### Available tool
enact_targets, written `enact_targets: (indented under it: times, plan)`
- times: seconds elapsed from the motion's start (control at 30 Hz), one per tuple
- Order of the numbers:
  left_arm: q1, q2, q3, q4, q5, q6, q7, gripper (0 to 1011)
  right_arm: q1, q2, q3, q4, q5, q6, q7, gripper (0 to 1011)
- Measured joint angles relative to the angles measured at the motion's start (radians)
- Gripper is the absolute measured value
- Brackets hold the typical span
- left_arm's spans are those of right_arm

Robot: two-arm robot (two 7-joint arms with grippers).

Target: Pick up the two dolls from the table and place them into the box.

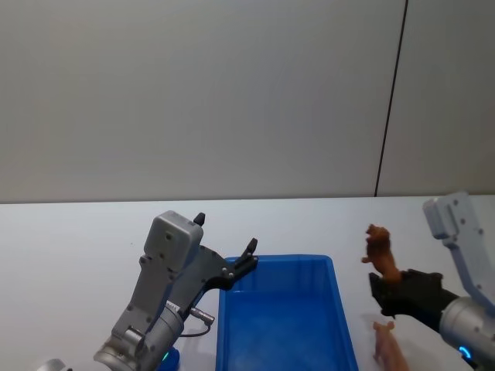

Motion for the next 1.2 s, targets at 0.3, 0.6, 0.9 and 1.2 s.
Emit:
enact_targets:
  times: [0.3,0.6,0.9,1.2]
  plan:
    - [0.0,0.0,0.0,0.0,0.0,0.0,0.0,1002,0.045,-0.015,-0.022,0.055,0.01,-0.04,0.119,278]
    - [0.0,0.0,0.0,0.0,0.0,0.0,0.0,1001,0.094,-0.034,-0.051,0.131,0.009,-0.08,0.238,343]
    - [0.0,0.0,0.0,0.0,0.0,0.0,0.0,1001,0.125,-0.048,-0.069,0.195,0.005,-0.1,0.287,629]
    - [0.0,0.0,0.0,0.0,0.0,0.0,0.0,1001,0.135,-0.049,-0.073,0.222,0.005,-0.101,0.288,893]
